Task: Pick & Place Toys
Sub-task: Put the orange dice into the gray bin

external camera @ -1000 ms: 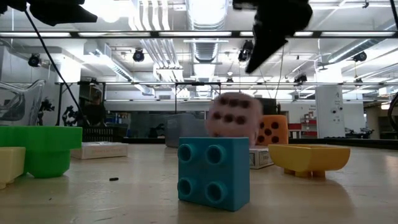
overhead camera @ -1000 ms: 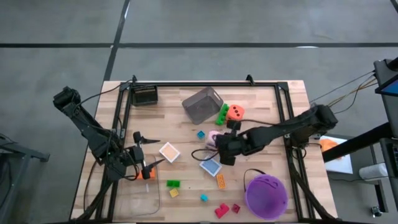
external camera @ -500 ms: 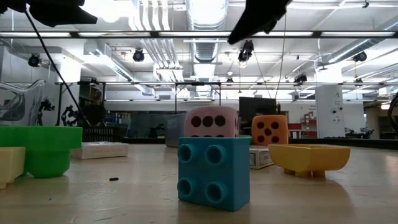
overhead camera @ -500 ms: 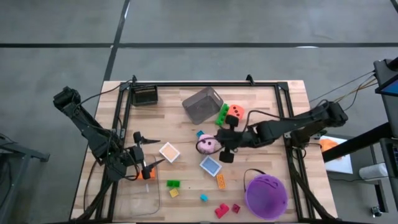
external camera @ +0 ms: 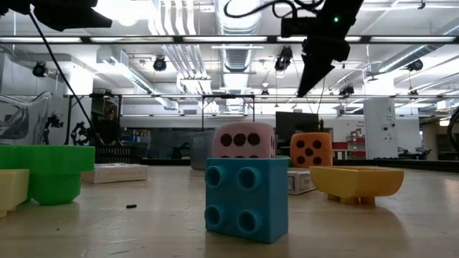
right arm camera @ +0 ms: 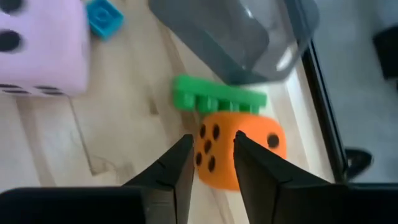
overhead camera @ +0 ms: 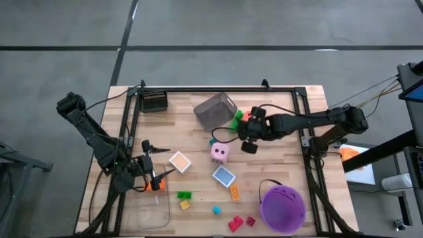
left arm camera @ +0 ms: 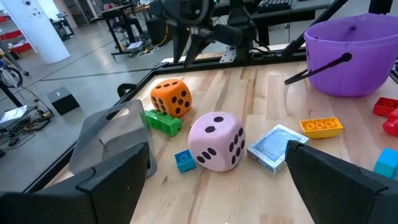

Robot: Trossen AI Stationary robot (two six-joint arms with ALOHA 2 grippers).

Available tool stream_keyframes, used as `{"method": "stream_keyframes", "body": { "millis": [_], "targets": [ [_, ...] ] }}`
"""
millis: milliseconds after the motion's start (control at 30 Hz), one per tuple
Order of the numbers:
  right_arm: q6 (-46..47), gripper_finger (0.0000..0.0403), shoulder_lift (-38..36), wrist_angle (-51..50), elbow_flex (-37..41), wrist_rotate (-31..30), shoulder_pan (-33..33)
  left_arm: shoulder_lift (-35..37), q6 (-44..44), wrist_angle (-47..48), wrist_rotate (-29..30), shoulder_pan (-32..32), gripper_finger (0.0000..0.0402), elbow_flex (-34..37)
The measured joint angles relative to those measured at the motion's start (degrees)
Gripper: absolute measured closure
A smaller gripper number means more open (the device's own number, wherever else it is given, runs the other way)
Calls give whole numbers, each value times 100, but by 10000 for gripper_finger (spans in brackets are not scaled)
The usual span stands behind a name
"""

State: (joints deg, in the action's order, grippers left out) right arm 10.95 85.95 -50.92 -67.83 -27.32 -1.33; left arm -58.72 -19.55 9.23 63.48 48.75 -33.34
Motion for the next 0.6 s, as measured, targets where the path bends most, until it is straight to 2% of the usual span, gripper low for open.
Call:
{"method": "stream_keyframes", "body": {
  "millis": [433, 500, 600],
  "targets": [
    [-175, 286, -9, -329, 46, 180, 154, 0, -78, -18, -2, 0, 28, 111],
    [-179, 269, -9, -438, 46, 201, 156, 0, -102, -17, -4, 0, 28, 117],
    [-178, 218, -9, -606, 57, 208, 171, 0, -104, -20, -4, 0, 28, 117]
  ]
}}
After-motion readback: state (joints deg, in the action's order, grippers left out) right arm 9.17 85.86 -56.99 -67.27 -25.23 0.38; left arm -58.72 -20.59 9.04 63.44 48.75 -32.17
